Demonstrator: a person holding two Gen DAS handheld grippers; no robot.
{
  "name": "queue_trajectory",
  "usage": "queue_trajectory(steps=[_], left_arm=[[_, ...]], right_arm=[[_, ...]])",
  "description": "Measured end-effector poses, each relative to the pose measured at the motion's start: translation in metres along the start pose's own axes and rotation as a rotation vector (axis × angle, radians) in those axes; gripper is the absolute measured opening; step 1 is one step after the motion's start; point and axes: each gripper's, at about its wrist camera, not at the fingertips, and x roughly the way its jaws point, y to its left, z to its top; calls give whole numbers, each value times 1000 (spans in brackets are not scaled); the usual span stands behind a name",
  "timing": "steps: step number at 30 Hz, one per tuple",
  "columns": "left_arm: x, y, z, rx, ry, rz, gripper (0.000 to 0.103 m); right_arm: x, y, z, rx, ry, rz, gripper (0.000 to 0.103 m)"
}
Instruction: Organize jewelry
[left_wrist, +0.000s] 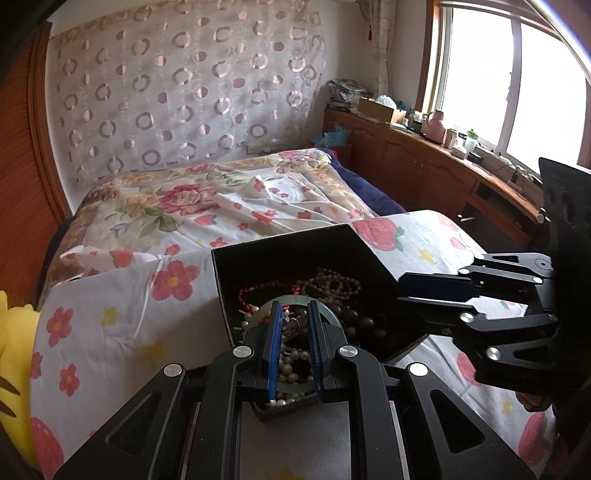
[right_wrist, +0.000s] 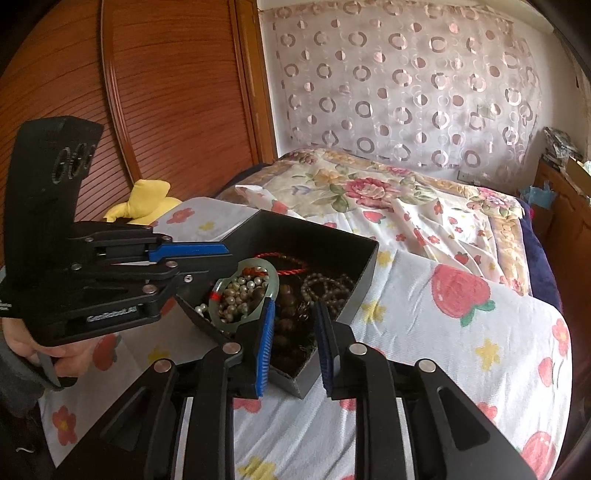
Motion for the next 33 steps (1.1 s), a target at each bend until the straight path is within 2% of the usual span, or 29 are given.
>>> queue_trajectory(steps=[4,6,8,10,12,15,16,20,22,24,26,30,33], left_arm=[[6,4,7,0,1,12,13],[6,6,8,-6,0,13,21],[4,7,7,-11,-9,15,35],[3,7,7,-9,-13,27,37],[2,6,7,-11,-17,37,46],[-5,5,6,-12,-34,64,64],[-7,4,4,-13,-39,73,74],[-20,2,-3,-26,-54,116,90],[-29,1,-9,-34,-62,136,93],[-38,0,-16,-43,-68,147,95],[-50,-2,-23,-52,-78,157,95],[-70,-9,-36,-57,-90,178,95],[-89,-15,-47,-63,-104,193,95]], right_arm=[[-4,1,-2,7,-7,-2,26],[-7,2,-4,11,-11,-7,26],[-9,2,-5,17,-15,-14,28],[-12,1,-5,21,-19,-19,31],[-16,1,-7,28,-24,-28,32],[-24,1,-11,44,-36,-39,34],[-28,1,-13,52,-43,-46,35],[-39,2,-20,77,-63,-82,51],[-49,5,-25,91,-83,-119,65],[-57,9,-29,97,-104,-149,83],[-65,13,-32,105,-122,-174,91],[-88,27,-43,120,-166,-217,101],[-103,36,-50,135,-194,-224,101]])
